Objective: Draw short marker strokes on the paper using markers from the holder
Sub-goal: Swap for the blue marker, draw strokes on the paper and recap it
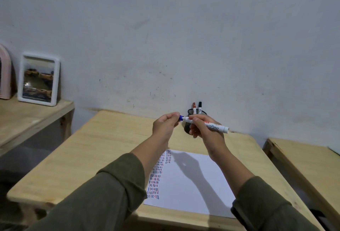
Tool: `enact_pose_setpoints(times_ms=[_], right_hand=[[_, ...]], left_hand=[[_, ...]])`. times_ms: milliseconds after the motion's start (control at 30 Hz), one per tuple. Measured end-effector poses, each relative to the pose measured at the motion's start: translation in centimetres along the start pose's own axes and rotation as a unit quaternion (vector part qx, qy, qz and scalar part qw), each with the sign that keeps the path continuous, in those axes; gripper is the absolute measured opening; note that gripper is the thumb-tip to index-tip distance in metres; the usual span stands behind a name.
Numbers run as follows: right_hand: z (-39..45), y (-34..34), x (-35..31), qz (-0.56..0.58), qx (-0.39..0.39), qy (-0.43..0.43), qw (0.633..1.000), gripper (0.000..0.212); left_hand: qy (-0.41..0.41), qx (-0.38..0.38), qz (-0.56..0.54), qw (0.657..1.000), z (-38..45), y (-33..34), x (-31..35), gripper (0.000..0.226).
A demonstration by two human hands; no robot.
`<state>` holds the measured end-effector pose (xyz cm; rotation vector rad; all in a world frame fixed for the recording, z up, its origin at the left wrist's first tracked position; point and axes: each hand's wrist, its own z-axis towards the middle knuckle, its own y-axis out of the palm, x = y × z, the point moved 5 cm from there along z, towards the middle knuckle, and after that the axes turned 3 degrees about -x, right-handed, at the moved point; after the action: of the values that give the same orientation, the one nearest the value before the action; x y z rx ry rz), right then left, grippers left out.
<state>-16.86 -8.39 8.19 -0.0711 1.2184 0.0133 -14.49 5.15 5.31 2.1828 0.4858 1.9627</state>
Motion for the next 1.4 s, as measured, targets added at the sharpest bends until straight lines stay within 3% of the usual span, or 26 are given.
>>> enact_pose_setpoints(times_ms=[367,567,767,867,1000,1033,1200,1267,1333,1400], right_hand=[[0.1,-0.5,-1.0,-0.035,-0.009,-0.022,0.999,0.019],[0.2,0.0,-0.3,0.177,0.058,0.048,0.981,0.02],[0.2,0.4,0.4,0.231,-0.011,0.064,0.971,0.015],[0.5,0.0,0.7,0.236,-0.093,0.074,0.964,0.031],[1.1,-1.4,0.8,0.221,-0.166,0.115,0.954,0.072],[1.4,-1.8,0.8,0.214,-0.171,0.127,0.953,0.071],[3.7,-3.5,1.8,0.113,-0.099,0.139,0.979,0.022],[4.4,-3.8,2.1,0.086,-0.091,0.137,0.983,0.012],[6.1,-4.5,2.9,0.06,-0.082,0.145,0.984,0.016],[7.0,-5.1,3.0,0.039,-0.063,0.143,0.987,0.034]], left_hand=[[-0.067,-0.033,-0.013,0.997,-0.5,1.7,0.9,0.01],[-0.034,-0.033,-0.1,0.994,-0.3,2.7,1.2,0.007],[0.0,-0.026,-0.061,0.998,0.6,2.3,1.0,0.004],[0.009,-0.001,-0.051,0.999,1.6,1.7,1.1,0.018],[0.006,-0.011,-0.01,1.0,3.4,1.5,1.7,0.021],[0.005,-0.025,0.008,1.0,3.9,1.8,1.9,0.02],[0.022,-0.095,0.097,0.99,6.5,4.1,2.4,0.024],[0.033,-0.109,0.124,0.986,7.1,4.7,2.7,0.025],[0.044,-0.106,0.155,0.981,9.0,5.6,2.7,0.026],[0.057,-0.086,0.199,0.975,10.1,5.6,2.5,0.027]])
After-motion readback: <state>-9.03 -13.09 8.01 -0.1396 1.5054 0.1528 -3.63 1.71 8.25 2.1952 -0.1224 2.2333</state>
